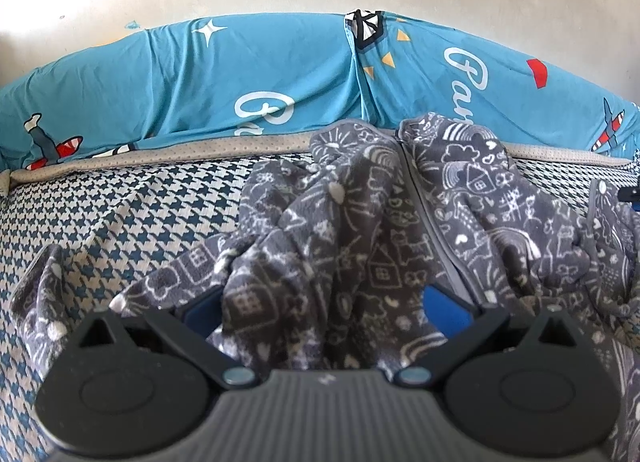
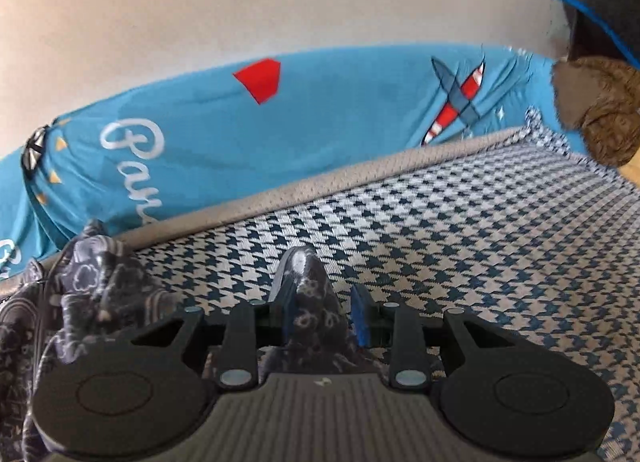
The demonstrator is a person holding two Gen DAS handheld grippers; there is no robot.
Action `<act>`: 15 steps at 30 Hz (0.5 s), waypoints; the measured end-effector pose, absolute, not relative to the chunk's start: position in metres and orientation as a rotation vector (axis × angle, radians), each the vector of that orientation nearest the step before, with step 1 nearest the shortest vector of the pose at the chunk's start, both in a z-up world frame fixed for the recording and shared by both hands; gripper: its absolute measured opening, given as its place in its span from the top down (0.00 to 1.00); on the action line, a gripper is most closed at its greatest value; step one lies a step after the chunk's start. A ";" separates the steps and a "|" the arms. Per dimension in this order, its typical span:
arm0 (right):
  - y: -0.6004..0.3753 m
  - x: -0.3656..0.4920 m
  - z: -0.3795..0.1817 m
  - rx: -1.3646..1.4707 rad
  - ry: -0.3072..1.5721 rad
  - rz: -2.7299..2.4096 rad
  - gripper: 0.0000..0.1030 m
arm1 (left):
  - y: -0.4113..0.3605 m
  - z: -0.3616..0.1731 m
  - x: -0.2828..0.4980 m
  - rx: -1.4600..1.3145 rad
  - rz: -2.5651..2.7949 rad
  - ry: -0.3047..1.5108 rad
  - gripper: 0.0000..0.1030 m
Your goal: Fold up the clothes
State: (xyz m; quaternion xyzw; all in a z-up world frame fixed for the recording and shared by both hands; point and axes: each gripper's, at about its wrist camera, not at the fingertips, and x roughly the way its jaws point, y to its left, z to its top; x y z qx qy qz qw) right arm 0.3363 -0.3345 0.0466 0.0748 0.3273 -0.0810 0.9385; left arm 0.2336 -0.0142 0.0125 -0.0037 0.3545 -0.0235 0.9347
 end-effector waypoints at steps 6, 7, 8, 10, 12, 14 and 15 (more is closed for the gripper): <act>-0.344 0.359 0.027 0.203 0.758 -0.137 0.72 | -0.015 0.007 0.235 -0.002 -0.048 0.749 0.00; -0.345 0.361 0.025 0.210 0.765 -0.131 0.74 | -0.015 0.006 0.236 0.001 -0.048 0.754 0.00; -0.345 0.363 0.023 0.216 0.771 -0.126 0.84 | -0.015 0.004 0.237 0.001 -0.047 0.759 0.00; -0.346 0.364 0.024 0.222 0.767 -0.131 0.87 | -0.014 0.002 0.238 -0.004 -0.047 0.770 0.00; -0.348 0.359 0.032 0.232 0.720 -0.158 0.89 | -0.014 0.000 0.239 -0.011 -0.049 0.780 0.00; -0.355 0.351 0.047 0.267 0.626 -0.185 0.90 | -0.014 -0.001 0.239 -0.013 -0.049 0.783 0.00; -0.359 0.344 0.056 0.289 0.560 -0.205 0.90 | -0.014 -0.001 0.239 -0.011 -0.049 0.784 0.00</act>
